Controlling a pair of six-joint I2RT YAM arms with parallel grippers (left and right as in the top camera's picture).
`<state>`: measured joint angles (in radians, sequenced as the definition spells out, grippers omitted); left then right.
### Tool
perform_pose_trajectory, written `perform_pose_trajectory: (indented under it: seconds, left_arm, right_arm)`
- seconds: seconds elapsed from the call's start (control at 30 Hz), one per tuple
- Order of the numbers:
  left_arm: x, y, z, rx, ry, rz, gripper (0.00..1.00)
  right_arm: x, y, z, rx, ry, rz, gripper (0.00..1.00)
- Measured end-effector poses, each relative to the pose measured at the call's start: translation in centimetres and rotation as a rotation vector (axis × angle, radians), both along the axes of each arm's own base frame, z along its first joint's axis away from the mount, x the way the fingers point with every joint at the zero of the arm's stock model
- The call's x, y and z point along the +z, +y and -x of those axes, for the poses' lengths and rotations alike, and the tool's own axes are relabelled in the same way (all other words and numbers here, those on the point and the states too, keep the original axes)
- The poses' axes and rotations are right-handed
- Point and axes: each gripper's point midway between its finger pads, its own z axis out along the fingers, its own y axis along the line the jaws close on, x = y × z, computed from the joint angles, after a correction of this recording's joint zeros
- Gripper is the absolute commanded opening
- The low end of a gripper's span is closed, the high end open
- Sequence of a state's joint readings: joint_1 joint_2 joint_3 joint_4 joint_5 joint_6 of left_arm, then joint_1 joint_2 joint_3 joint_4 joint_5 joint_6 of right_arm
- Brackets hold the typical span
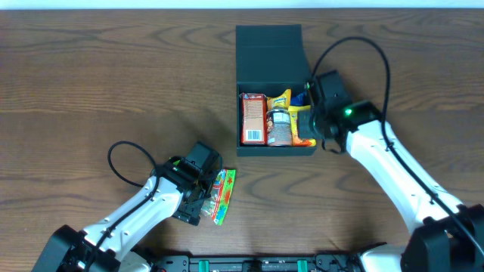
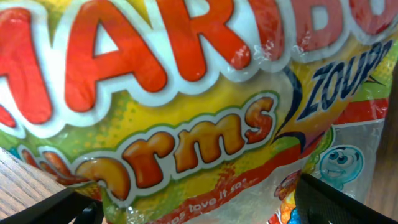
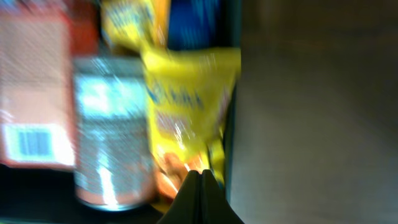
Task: Pack container
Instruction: 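Open the right gripper and retract the right arm to the right, then lift the Haribo bag with the left gripper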
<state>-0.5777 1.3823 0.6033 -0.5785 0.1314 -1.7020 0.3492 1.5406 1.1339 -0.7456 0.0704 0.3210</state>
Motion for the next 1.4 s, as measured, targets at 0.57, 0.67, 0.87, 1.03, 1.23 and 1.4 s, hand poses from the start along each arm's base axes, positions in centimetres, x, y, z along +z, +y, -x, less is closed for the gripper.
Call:
perform_pose_trajectory:
  seconds: [0.57,0.67,0.87,1.03,1.23,1.4]
  left_arm:
    - [0.0,0.0,0.0,0.0,0.0,0.0,0.95]
    - [0.0,0.0,0.0,0.0,0.0,0.0,0.95]
    - [0.0,0.0,0.0,0.0,0.0,0.0,0.95]
    - [0.0,0.0,0.0,0.0,0.0,0.0,0.95]
    - [0.1,-0.6,-0.9,0.004,-0.037,0.024,0.95]
    - [0.2,-0.6,-1.4,0.006,-0.058,0.024,0.95]
  right_arm:
    - [-6.5,0.3,-3.5,-0.02,0.048,0.07,0.01]
    - [-6.3,0.1,-3.3,-0.022,0.057,0.079,0.01]
    - [-0.7,-1.0,-2.9,-0.046,-0.024,0.103,0.01]
    - [8.4,-4.7,-2.8,-0.154,-0.22,0.085,0.14]
    - [9.2,-14.2,-0.6,-0.416,-0.164,0.052,0.99]
    - [7.9,-17.4,0.4,-0.511,-0.123,0.008,0.99]
